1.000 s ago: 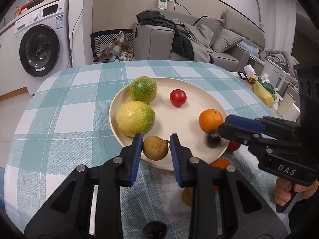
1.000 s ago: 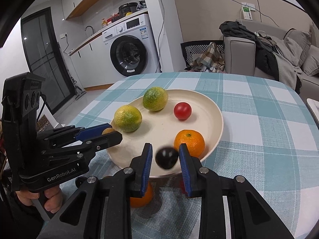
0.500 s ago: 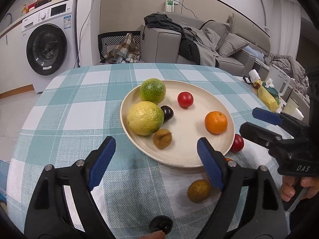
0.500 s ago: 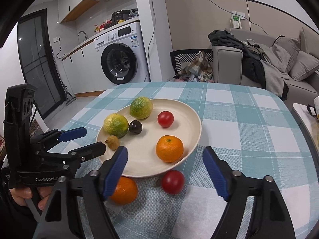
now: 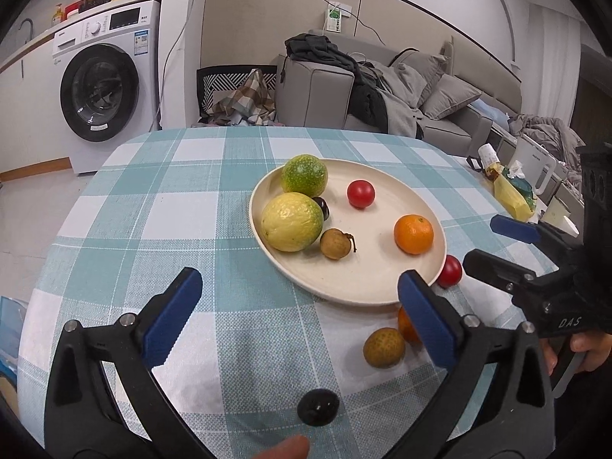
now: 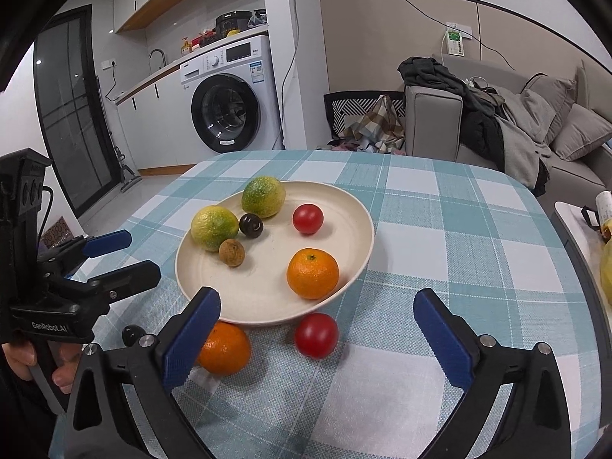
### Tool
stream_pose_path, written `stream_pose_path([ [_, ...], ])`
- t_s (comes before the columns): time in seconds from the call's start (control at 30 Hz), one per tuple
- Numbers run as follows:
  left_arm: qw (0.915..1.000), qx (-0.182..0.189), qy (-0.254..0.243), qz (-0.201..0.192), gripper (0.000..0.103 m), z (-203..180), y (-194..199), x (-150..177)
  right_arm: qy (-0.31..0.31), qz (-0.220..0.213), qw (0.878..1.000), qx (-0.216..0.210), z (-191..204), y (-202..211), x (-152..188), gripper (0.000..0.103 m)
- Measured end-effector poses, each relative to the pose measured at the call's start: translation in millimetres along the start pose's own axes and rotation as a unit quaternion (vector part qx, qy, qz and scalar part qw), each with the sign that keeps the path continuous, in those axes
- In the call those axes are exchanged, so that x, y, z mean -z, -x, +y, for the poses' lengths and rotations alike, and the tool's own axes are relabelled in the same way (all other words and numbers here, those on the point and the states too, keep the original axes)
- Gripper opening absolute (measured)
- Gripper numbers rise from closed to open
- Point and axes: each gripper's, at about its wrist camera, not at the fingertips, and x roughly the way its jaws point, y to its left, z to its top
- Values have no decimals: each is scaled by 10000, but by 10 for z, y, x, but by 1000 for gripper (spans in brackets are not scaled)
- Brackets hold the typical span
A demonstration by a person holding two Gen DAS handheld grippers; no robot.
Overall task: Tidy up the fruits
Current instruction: 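Withdraw both open tools from the plate toward the loose fruits, then grasp a brown round fruit with the left tool while the right tool grasps an orange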
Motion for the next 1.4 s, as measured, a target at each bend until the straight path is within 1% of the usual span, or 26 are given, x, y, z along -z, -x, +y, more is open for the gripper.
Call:
stream_pose_path([
  [0.2, 9999, -70, -67, 39, 102, -14, 85, 82, 143, 116, 9998, -29, 14, 7, 46, 103],
  [0.4, 9994, 85, -226, 230, 102, -73, 104, 172, 132, 233, 9996, -69, -62, 9, 116, 103],
  [0.63, 9989, 217, -356, 221, 102, -149, 149, 195, 93, 517, 9985, -151, -94, -80, 155, 103],
  [0.77, 9987, 217, -365, 272, 102, -142, 174, 223, -24, 523, 9977, -440, -109, -64, 162, 103],
  [0.87, 9986, 217, -343, 346, 102, -104, 201, 279, 5, 527, 9962, -699, -63, -49, 168, 102],
  [1.07, 9987, 224, -271, 356, 102, -52, 224, 301, 209, 589, 9922, -1079, 109, -43, 193, 102],
  [1.1, 9987, 212, -276, 378, 102, -51, 216, 305, 231, 609, 9913, -1143, 130, -47, 198, 100],
  [1.17, 9986, 161, -292, 411, 102, -57, 201, 310, 249, 642, 9902, -1212, 164, -56, 207, 92],
  [1.2, 9985, 150, -297, 438, 102, -59, 191, 314, 245, 668, 9894, -1265, 176, -65, 210, 84],
  [1.23, 9984, 141, -299, 454, 102, -60, 183, 315, 250, 706, 9887, -1302, 190, -79, 214, 82],
  [1.3, 9983, 131, -304, 481, 102, -62, 162, 320, 302, 758, 9879, -1322, 224, -99, 228, 81],
  [1.4, 9981, 124, -314, 515, 102, -64, 141, 325, 380, 801, 9860, -1414, 282, -113, 243, 77],
])
